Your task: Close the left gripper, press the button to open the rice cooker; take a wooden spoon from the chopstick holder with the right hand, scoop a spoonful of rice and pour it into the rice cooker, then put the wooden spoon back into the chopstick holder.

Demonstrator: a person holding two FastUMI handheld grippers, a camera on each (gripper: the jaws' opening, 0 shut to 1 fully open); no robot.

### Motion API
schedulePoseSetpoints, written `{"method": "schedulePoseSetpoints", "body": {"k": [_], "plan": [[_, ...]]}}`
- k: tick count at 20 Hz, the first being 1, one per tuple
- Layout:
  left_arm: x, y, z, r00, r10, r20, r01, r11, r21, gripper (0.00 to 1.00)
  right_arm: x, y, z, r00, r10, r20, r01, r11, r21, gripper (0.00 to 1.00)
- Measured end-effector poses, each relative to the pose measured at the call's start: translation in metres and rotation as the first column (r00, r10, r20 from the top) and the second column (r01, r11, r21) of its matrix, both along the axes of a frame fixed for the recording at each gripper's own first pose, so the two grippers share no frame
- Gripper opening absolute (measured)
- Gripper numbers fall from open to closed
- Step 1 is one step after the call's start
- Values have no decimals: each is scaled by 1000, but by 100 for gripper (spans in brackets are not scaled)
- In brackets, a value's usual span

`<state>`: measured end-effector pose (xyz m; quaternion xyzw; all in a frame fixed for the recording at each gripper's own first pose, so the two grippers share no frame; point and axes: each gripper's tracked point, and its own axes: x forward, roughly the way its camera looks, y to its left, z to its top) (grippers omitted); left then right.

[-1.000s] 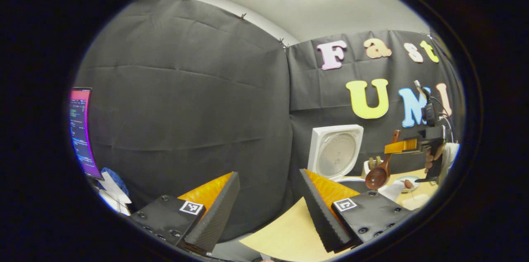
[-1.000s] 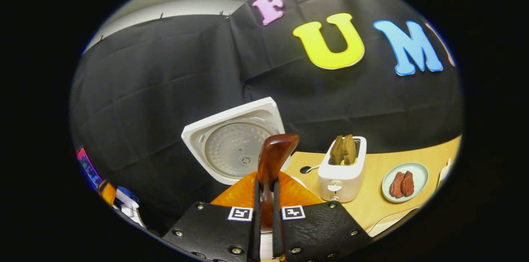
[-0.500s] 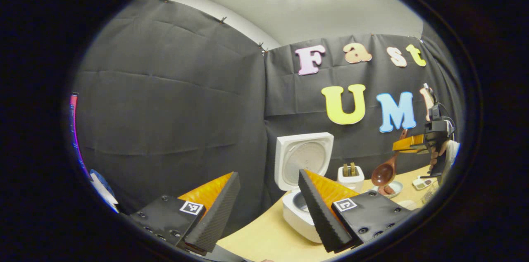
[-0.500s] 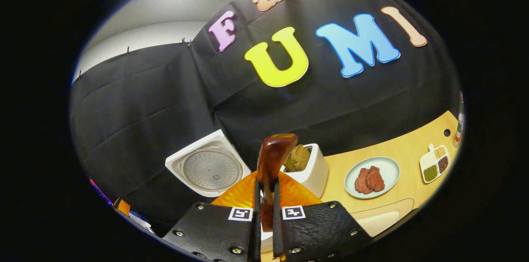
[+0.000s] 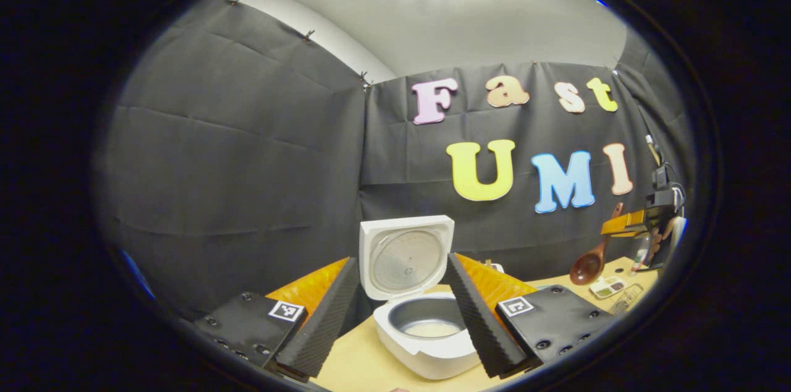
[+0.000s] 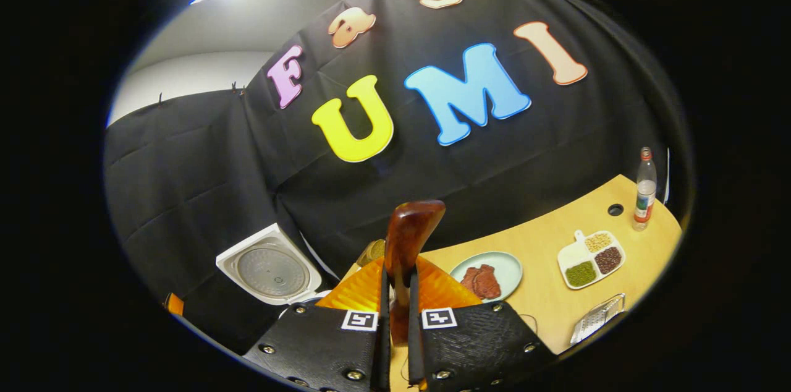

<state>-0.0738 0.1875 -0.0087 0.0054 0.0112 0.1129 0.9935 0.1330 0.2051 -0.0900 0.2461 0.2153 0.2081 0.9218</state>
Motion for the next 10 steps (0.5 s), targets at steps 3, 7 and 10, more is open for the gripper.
{"method": "schedulePoseSetpoints", "body": {"k": [3, 7, 10], "plan": [[15, -20, 1, 999, -40, 10, 40, 999, -8, 98, -9, -48, -7, 998, -68, -8, 68, 997, -35, 11], [31, -49, 2, 996, -90, 16, 90, 996, -25, 98, -12, -106, -16, 987, -159, -26, 157, 986, -64, 11], [40, -72, 3, 992, -125, 18, 125, 992, -29, 100, -9, -150, -27, 973, -228, -29, 223, 969, -110, 12]]}}
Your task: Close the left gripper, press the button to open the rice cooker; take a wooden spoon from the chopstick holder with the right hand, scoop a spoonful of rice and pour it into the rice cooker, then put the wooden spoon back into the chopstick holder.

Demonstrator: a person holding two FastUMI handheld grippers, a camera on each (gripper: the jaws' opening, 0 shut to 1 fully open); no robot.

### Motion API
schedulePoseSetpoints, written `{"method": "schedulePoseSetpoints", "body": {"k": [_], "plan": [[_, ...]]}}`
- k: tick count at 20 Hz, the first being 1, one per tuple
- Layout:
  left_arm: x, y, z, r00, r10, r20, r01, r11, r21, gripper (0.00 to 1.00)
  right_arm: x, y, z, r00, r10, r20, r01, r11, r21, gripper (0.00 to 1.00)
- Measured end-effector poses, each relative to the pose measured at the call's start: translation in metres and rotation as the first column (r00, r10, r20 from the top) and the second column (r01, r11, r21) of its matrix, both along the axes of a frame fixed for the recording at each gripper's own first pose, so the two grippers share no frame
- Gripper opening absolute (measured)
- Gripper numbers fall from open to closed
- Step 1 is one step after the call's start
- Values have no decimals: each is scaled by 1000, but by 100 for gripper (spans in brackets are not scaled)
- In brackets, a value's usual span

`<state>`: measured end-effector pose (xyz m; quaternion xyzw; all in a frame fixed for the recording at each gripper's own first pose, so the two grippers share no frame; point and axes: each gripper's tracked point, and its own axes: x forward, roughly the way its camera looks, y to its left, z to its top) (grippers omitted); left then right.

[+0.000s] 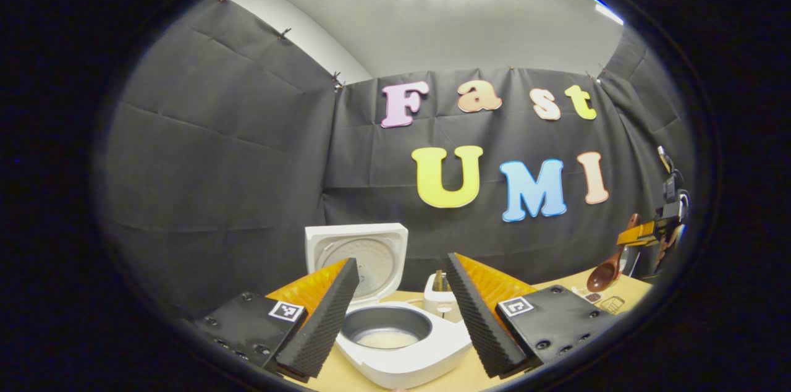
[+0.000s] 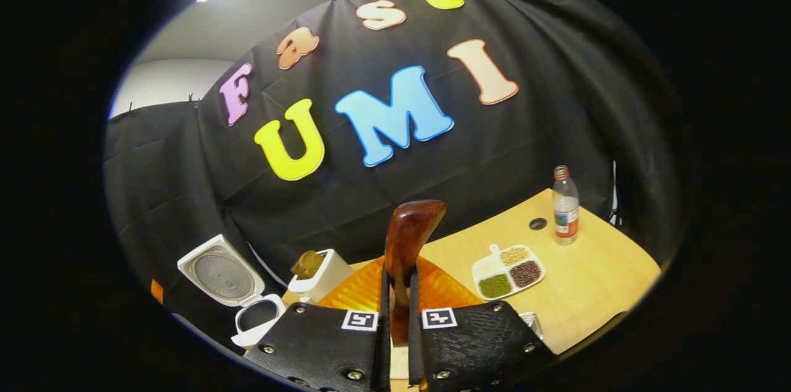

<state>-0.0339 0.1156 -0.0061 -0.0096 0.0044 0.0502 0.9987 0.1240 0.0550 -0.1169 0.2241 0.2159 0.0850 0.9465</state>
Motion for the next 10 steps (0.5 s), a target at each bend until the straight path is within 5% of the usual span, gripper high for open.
{"method": "schedulePoseSetpoints", "body": {"k": [10], "plan": [[8, -44, 3, 998, -53, -24, 53, 998, 15, 100, -26, -84, -82, 987, -121, -105, 109, 987, -119, 12]]}}
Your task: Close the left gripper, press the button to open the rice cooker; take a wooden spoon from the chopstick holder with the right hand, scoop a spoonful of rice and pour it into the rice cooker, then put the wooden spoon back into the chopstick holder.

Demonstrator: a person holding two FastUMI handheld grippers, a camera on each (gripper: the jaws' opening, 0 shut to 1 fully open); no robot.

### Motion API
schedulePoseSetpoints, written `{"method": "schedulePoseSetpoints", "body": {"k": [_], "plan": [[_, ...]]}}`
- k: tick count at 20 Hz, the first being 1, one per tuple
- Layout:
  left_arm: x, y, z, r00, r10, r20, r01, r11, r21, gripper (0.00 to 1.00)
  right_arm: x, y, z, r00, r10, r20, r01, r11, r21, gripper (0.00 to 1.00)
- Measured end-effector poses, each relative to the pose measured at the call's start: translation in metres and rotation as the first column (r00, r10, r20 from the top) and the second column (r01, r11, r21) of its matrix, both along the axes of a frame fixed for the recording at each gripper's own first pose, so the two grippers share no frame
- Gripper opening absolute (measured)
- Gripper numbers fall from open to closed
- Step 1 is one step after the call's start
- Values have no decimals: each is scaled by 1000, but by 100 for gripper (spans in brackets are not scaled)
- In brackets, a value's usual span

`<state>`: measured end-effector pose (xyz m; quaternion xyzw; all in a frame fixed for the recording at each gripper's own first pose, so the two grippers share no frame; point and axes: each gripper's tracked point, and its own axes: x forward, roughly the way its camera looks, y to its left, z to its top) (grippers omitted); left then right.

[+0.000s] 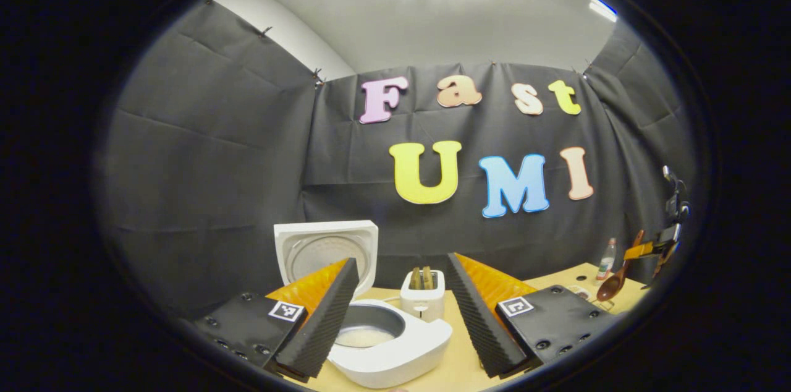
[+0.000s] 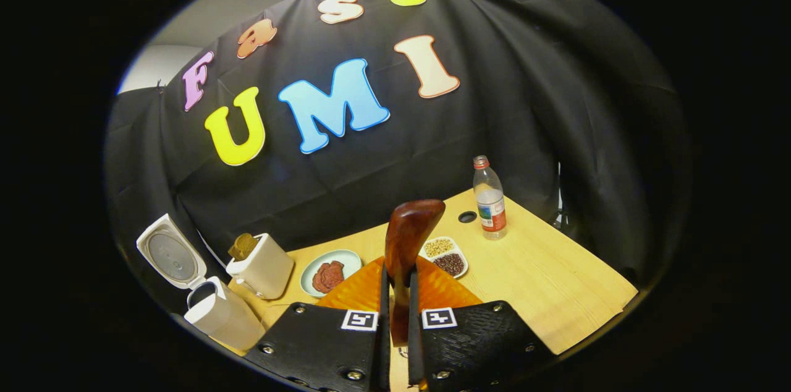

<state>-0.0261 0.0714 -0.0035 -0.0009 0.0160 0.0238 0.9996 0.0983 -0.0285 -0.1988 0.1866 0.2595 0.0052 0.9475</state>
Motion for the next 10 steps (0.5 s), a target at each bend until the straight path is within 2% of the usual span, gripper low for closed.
{"method": "schedulePoseSetpoints", "body": {"k": [1, 2, 10], "plan": [[0, -1, 1, 1000, 1, -2, -1, 1000, 4, 98, -1, 0, -8, 1000, 2, -12, -2, 1000, 1, 12], [-1, -2, 1, 1000, 3, -2, -3, 1000, 10, 92, -3, 0, -16, 1000, 3, -22, -3, 1000, 2, 12], [-12, 9, 4, 999, 46, -10, -46, 998, 51, 92, -12, 7, -74, 991, 8, -131, -6, 1000, 13, 12]]}}
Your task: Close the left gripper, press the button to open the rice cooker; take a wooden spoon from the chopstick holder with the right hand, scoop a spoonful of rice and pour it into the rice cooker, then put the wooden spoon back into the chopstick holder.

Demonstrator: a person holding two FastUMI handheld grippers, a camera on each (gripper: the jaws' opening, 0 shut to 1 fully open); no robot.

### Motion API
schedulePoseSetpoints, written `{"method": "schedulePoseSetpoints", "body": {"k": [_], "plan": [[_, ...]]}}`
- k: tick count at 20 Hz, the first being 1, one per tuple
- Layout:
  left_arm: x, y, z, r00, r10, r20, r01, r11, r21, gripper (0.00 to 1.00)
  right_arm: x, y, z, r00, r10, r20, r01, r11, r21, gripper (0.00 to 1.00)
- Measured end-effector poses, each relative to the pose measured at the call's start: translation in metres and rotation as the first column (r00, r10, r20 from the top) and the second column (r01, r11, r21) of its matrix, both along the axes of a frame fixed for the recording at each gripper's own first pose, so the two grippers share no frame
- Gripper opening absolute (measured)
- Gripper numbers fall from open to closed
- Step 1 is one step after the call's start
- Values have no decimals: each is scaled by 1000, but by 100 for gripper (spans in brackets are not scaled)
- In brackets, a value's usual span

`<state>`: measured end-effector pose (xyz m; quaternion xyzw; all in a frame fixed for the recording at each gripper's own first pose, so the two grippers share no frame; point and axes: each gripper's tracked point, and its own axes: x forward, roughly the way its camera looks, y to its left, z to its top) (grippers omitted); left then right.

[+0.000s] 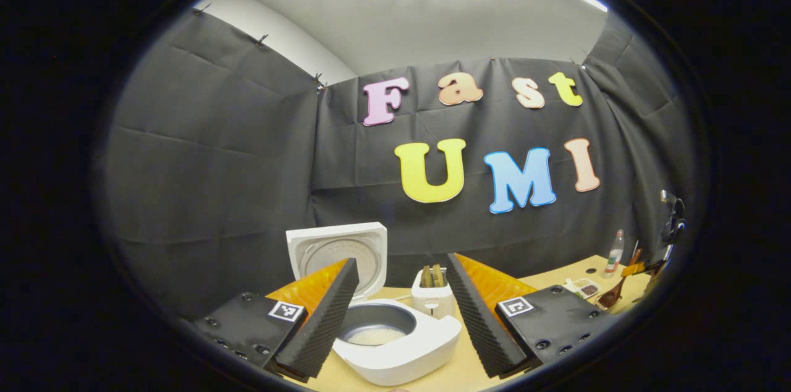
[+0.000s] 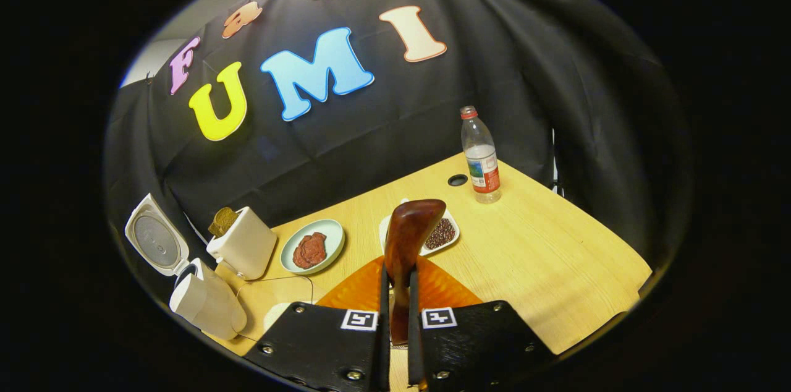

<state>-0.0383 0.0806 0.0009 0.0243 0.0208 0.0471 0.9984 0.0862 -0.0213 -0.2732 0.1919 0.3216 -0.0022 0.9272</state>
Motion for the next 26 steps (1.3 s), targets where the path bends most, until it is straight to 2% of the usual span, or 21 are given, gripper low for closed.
{"method": "schedulePoseSetpoints", "body": {"k": [7, 9, 10, 11, 14, 16, 18, 22, 23, 24, 25, 26], "plan": [[2, 11, -2, 999, 36, -10, -36, 999, 16, 97, -13, -7, -13, 998, 8, -56, -11, 998, -64, 14], [5, 11, -2, 999, 36, -7, -36, 999, 17, 100, -16, -11, -3, 999, 11, -44, -14, 997, -80, 18], [7, 11, -3, 999, 35, -9, -35, 999, 16, 98, -15, -14, 2, 1000, 9, -26, -11, 996, -91, 22], [9, 11, -4, 999, 34, -10, -34, 999, 14, 98, -13, -19, 10, 1000, 4, -7, -4, 995, -104, 30], [17, 9, -5, 1000, 27, -11, -27, 1000, 6, 99, -11, -42, 41, 997, -36, 75, 52, 975, -217, 100], [24, 14, -7, 999, 41, -20, -40, 999, 11, 95, -9, -56, 71, 987, -50, 152, 95, 947, -308, 98], [33, 20, -8, 998, 55, -27, -54, 998, 15, 92, -9, -55, 105, 974, -23, 224, 103, 930, -354, 98], [60, 44, 2, 995, 100, -19, -99, 995, 18, 92, -14, -42, 153, 950, 40, 310, 92, 912, -400, 98], [68, 52, 9, 994, 111, -9, -110, 994, 16, 92, -17, -38, 160, 945, 48, 324, 91, 911, -402, 93], [75, 61, 14, 992, 125, -1, -124, 992, 16, 100, -21, -34, 166, 940, 54, 337, 92, 912, -401, 98], [85, 71, 20, 990, 139, 8, -139, 990, 18, 92, -24, -31, 172, 935, 57, 349, 94, 911, -402, 98], [96, 81, 25, 988, 154, 13, -154, 988, 23, 92, -27, -30, 175, 932, 57, 358, 100, 909, -405, 98]]}}
